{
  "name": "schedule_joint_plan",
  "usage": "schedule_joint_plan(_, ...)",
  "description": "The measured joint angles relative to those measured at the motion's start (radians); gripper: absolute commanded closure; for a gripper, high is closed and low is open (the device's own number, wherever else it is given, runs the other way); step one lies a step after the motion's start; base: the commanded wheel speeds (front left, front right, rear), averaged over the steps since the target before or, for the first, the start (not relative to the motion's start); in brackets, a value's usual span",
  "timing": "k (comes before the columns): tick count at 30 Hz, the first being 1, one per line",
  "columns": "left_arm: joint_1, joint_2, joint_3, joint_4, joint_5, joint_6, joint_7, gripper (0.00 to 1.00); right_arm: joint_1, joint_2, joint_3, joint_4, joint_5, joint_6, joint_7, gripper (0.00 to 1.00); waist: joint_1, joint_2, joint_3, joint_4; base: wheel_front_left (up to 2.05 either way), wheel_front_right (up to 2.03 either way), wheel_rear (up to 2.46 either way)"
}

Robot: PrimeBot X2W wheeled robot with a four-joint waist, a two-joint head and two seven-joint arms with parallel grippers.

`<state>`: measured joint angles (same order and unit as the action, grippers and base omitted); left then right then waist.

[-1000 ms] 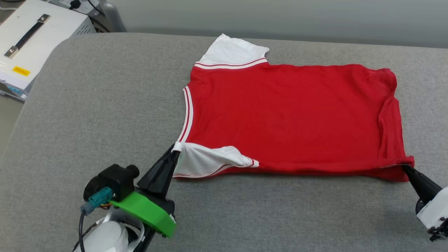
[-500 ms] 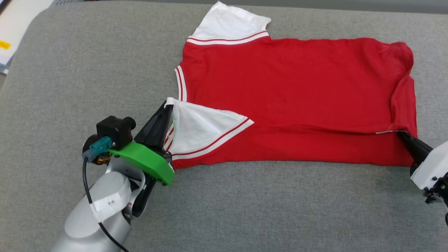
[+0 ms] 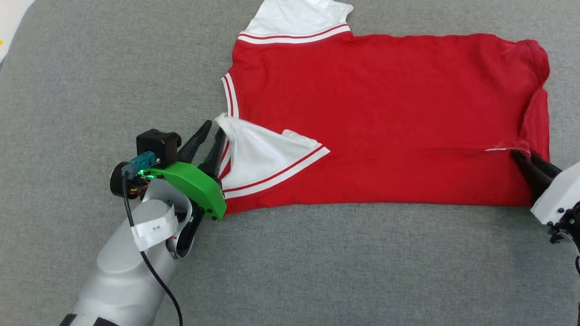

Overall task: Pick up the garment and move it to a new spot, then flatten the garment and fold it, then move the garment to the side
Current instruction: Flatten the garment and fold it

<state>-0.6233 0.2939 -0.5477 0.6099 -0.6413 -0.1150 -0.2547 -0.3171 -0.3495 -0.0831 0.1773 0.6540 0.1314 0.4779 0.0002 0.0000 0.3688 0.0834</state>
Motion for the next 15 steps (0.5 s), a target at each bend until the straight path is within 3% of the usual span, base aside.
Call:
schedule_joint_plan(6, -0.013, -0.028, 0.032, 0.047, 0.003, -0.001, -0.001, 0.0, -0.009, -0.026, 0.039, -0.007, -0.027, 0.0, -0.055, 0.0, 0.0, 0.0, -0.024, 0.002, 0.0, 0.0, 0.0)
schedule_joint_plan(15, 0.083, -0.06, 0.193, -0.085, 0.003, 0.002, -0.001, 0.0, 0.056, -0.074, 0.066, -0.107, -0.16, 0.0, -0.123, 0.0, -0.0001, 0.0, -0.091, 0.008, 0.0, 0.0, 0.0)
